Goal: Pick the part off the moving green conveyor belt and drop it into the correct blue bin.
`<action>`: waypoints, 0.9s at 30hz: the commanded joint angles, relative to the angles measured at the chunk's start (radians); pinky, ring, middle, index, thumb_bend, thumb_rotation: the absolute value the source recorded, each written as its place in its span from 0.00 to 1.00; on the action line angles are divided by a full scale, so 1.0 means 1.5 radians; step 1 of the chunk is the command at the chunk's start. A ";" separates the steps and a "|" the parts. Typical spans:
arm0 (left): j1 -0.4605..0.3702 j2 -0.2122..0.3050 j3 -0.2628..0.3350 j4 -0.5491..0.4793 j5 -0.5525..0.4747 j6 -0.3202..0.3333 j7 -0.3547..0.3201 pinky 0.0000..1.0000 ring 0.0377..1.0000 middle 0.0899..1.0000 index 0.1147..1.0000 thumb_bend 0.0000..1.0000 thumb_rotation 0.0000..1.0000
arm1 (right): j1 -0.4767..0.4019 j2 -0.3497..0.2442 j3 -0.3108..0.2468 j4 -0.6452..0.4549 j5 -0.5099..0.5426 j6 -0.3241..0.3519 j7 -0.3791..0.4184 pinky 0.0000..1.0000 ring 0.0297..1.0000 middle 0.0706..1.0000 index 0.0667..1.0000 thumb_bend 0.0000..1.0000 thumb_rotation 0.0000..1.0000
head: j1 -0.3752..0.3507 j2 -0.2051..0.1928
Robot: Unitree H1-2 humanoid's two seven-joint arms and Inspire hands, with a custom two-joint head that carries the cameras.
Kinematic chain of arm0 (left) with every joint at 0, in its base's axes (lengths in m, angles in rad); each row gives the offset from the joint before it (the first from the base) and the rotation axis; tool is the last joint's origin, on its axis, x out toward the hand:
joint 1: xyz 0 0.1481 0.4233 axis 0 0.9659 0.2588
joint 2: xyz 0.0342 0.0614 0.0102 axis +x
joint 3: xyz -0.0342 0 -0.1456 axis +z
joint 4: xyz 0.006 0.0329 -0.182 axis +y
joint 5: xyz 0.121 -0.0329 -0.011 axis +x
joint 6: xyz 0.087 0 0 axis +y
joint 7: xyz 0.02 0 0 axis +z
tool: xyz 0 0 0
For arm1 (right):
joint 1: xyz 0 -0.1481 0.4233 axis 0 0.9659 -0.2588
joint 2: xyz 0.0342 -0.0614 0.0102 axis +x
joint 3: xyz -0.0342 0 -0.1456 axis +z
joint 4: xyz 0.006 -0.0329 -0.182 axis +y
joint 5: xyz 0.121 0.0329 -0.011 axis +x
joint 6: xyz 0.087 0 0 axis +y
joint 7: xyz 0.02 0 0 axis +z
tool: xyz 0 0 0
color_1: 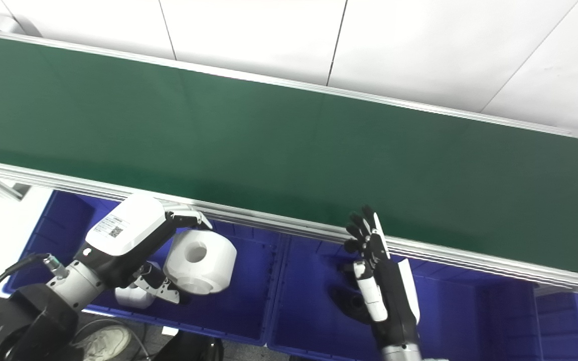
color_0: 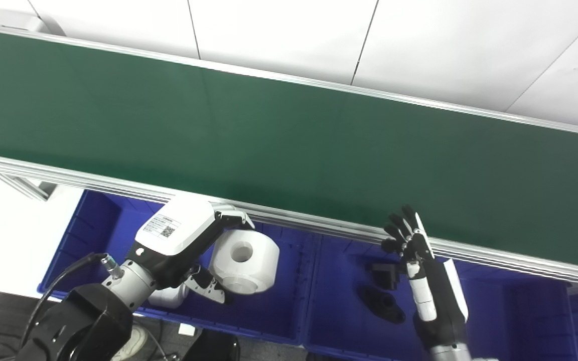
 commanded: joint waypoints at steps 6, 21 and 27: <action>0.003 0.001 0.013 -0.016 0.004 -0.028 0.023 0.86 0.90 0.92 0.84 0.95 0.30 | 0.000 0.006 0.004 -0.009 -0.003 -0.023 -0.001 0.90 0.93 0.94 1.00 0.80 0.96 | -0.003 0.000; 0.020 -0.086 0.036 -0.034 -0.264 -0.013 0.083 0.76 0.88 0.92 0.88 0.84 0.53 | 0.001 0.018 0.015 -0.009 -0.023 -0.023 -0.008 0.88 0.91 0.93 1.00 0.80 0.96 | -0.053 0.000; 0.069 -0.203 0.034 -0.046 -0.501 0.113 0.110 0.96 0.99 1.00 0.97 0.79 0.74 | -0.001 0.041 0.033 0.009 -0.041 -0.034 -0.018 0.89 0.91 0.93 1.00 0.79 0.94 | -0.164 -0.013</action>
